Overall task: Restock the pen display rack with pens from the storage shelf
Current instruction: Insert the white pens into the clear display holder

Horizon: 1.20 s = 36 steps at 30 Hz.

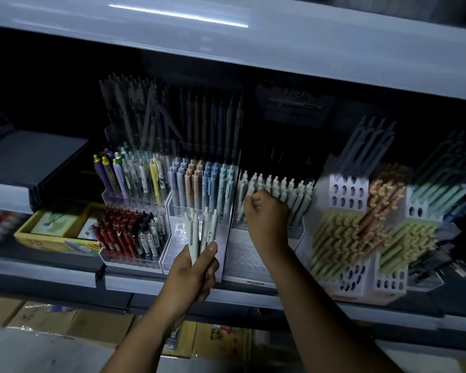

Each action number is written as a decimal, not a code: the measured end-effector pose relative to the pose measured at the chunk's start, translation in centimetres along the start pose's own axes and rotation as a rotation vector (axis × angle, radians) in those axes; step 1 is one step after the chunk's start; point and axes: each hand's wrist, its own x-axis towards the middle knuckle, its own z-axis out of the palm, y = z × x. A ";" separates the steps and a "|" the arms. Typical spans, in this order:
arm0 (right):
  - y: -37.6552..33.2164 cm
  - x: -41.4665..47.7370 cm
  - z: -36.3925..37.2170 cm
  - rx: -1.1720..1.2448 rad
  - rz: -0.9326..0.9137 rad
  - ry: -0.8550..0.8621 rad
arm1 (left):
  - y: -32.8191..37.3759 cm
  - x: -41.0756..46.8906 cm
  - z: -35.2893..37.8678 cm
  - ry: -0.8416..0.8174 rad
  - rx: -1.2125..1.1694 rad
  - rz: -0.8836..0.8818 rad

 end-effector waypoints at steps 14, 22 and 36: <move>0.7 -0.2 0.9 -0.010 0.061 -0.155 | 0.1 -0.3 -0.1 0.008 -0.003 0.017; -0.1 0.0 0.7 -0.061 0.056 -0.192 | 0.2 -0.3 0.6 -0.001 0.009 0.026; -2.8 -3.1 -2.9 0.466 0.263 -0.468 | 0.1 -0.2 0.6 0.014 0.003 0.034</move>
